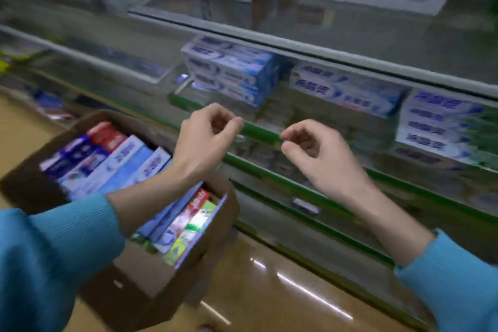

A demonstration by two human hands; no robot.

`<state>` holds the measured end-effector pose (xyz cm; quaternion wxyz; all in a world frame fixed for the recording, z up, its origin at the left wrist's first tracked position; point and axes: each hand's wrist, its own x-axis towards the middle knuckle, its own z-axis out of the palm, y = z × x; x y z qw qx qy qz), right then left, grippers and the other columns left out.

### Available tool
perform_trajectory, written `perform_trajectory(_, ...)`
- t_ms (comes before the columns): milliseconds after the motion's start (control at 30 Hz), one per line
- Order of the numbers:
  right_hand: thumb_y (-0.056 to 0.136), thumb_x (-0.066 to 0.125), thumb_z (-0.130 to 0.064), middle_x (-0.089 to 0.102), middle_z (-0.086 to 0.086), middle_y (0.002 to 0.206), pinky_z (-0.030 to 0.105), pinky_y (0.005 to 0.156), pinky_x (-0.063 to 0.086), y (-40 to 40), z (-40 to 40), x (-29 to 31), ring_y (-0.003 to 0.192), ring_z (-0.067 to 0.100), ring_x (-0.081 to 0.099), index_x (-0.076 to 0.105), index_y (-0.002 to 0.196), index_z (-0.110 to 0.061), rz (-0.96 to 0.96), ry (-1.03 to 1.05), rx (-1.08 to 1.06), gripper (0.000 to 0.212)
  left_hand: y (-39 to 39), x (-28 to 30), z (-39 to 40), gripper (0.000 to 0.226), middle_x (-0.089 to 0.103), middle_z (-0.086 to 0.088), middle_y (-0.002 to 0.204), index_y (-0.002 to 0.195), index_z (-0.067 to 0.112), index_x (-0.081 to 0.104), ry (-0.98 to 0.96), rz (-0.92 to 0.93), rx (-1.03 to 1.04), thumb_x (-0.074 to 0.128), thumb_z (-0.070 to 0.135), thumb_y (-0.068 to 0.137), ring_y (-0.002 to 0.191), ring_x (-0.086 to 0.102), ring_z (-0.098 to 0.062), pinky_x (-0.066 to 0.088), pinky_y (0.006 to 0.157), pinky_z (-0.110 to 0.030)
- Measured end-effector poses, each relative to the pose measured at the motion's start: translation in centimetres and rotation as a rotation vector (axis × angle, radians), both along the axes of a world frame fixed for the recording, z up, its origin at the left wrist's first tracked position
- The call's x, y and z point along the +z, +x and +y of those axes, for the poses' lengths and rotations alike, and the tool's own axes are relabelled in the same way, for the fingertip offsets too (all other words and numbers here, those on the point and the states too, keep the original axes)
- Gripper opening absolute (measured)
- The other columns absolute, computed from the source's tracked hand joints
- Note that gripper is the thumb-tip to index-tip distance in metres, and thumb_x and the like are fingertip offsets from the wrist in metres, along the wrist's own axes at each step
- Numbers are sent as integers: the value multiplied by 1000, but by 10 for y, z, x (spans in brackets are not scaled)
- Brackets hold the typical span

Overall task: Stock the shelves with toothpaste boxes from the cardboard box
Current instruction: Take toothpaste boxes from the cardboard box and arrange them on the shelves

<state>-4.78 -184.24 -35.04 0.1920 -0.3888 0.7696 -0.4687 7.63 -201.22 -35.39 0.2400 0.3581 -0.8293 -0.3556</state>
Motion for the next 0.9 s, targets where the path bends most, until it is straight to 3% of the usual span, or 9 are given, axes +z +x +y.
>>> perform_trajectory(100, 91, 65, -13, 68, -4, 84, 19, 70, 49, 39, -54, -8, 75, 8, 62, 67, 95, -15, -40, 38, 100, 5, 57, -5, -48, 22, 71, 7, 71, 80, 25, 66, 61, -5, 108, 64, 47, 84, 67, 64, -4, 49, 70, -27)
perform_trajectory(233, 89, 65, -13, 70, -5, 85, 22, 74, 51, 86, -116, -33, 79, 11, 66, 68, 93, -18, -84, 120, 163, 7, 117, -27, -95, 13, 71, 7, 78, 91, 23, 68, 120, -102, 165, 67, 36, 93, 76, 66, -7, 46, 66, -21)
perform_trajectory(367, 89, 64, -20, 68, -10, 91, 25, 75, 52, 121, -167, -73, 82, 6, 64, 65, 96, -23, -124, 282, 169, 8, 157, -60, -143, 22, 68, 11, 89, 106, 24, 65, 198, -227, 178, 62, 44, 96, 84, 62, -5, 43, 67, -28)
perform_trajectory(500, 89, 63, -21, 68, -3, 97, 34, 85, 52, 146, -212, -119, 92, 16, 66, 61, 96, -25, -205, 428, 109, 9, 185, -97, -190, 31, 68, 4, 101, 117, 22, 61, 299, -336, 178, 61, 45, 97, 90, 62, -12, 44, 67, -30)
perform_trajectory(733, 92, 60, -19, 64, 2, 98, 33, 89, 47, 174, -270, -167, 97, 20, 62, 57, 124, -13, -393, 573, -60, 33, 206, -145, -252, 33, 64, -2, 118, 128, 16, 59, 399, -467, 100, 62, 31, 98, 102, 60, -17, 51, 86, -34)
perform_trajectory(833, 90, 59, -19, 62, 2, 90, 36, 86, 50, 184, -296, -180, 87, 19, 59, 56, 129, -8, -407, 587, -62, 40, 203, -161, -258, 31, 61, 0, 118, 126, 16, 58, 437, -516, -2, 64, 27, 97, 100, 60, -18, 49, 83, -30)
perform_trajectory(900, 86, 59, -23, 67, 6, 88, 43, 87, 56, 191, -311, -182, 88, 25, 66, 57, 127, -5, -406, 612, -67, 45, 199, -173, -258, 15, 58, 0, 99, 107, 19, 57, 412, -573, -47, 64, 26, 95, 89, 59, -21, 46, 76, -31)
